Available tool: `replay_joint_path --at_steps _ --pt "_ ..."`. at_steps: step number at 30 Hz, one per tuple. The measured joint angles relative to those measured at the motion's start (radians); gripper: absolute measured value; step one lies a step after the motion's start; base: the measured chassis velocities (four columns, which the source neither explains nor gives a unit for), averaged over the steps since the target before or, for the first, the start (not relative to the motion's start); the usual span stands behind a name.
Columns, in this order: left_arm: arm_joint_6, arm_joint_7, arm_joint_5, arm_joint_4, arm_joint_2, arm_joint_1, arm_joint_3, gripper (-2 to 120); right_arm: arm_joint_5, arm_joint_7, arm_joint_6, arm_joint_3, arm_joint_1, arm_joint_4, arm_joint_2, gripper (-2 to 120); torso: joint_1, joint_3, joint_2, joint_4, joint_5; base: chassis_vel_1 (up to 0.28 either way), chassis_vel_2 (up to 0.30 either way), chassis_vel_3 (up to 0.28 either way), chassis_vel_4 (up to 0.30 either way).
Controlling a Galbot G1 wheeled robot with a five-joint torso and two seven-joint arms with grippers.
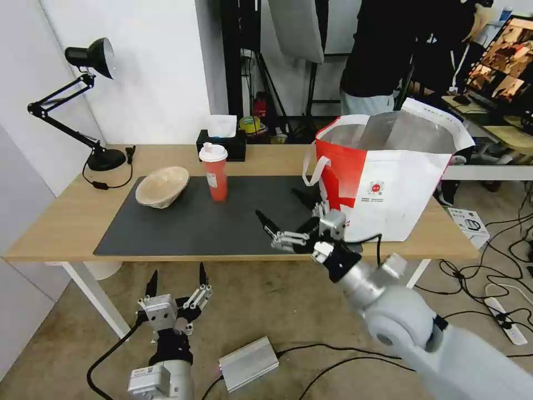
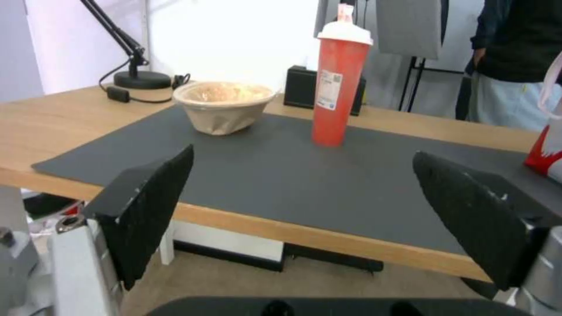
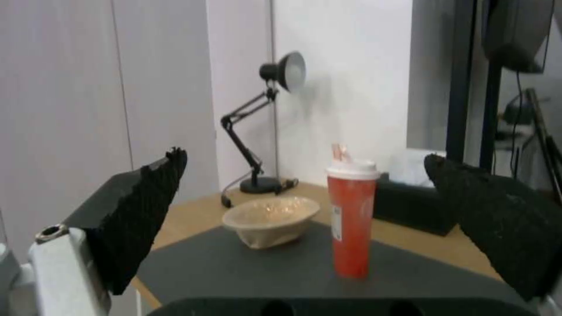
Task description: Pick up the trash from the table and place it into the takeout bag.
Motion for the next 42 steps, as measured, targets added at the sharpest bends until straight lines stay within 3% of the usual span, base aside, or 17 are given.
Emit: replay_joint_path --at_steps 5,16,42 --pt "0.0 0.0 0.0 0.005 -0.001 -0.003 -0.006 100 0.021 0.036 -0.067 -0.077 0.115 -0.066 0.034 100 0.0 0.0 0.0 0.0 -0.0001 0.0 0.0 0.0 0.0" --pt "-0.001 -0.009 0.001 0.021 -0.013 -0.014 -0.005 100 0.015 0.074 -0.164 -0.135 0.236 -0.155 0.121 100 0.0 0.0 0.0 0.0 -0.0001 0.0 0.0 0.0 0.0" --pt "0.0 -0.014 0.004 0.005 -0.026 0.003 -0.019 100 -0.034 0.079 -0.21 -0.229 0.378 -0.351 0.322 100 0.0 0.0 0.0 0.0 -0.0002 0.0 0.0 0.0 0.0"
